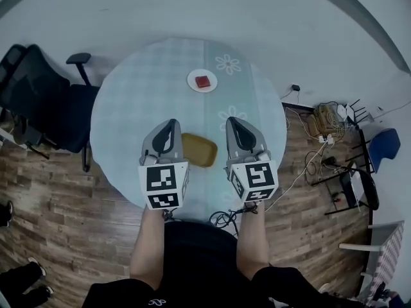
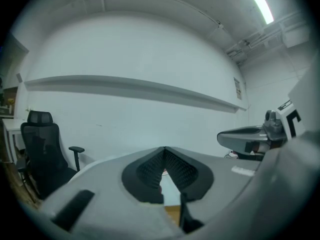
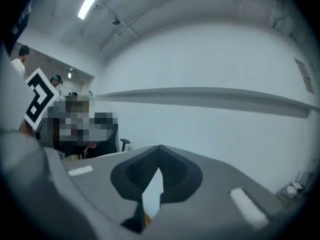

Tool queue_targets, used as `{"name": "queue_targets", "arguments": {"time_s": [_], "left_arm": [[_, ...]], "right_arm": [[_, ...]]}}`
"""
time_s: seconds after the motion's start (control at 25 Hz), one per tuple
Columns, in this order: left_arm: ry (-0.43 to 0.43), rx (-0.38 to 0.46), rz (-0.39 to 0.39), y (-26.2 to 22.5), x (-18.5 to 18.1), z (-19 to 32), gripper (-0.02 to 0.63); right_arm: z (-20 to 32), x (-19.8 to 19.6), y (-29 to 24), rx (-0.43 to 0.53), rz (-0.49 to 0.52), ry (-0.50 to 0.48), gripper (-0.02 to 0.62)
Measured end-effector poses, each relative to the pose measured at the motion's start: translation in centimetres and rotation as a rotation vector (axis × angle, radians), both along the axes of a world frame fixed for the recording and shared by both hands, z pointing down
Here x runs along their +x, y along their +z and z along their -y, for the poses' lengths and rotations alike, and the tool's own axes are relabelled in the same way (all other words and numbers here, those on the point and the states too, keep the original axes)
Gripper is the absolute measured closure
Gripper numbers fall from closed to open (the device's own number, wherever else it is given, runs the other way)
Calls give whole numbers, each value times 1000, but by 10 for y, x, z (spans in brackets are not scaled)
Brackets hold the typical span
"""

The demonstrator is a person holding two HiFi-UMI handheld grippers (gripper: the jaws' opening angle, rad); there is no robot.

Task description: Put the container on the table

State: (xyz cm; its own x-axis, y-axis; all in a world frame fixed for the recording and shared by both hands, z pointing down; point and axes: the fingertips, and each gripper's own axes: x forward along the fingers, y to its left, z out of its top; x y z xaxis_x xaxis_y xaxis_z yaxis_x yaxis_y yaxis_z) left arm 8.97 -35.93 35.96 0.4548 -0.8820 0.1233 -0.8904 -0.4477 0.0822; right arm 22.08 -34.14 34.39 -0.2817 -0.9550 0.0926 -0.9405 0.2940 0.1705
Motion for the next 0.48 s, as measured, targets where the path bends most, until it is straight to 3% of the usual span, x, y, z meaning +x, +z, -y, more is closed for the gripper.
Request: {"name": "queue_targets", "arguments": {"time_s": [0.48], "left_arm": [[-37, -5, 30, -5, -20, 2, 606]], "right_arm": [[5, -6, 7, -28, -2, 16, 585]]}}
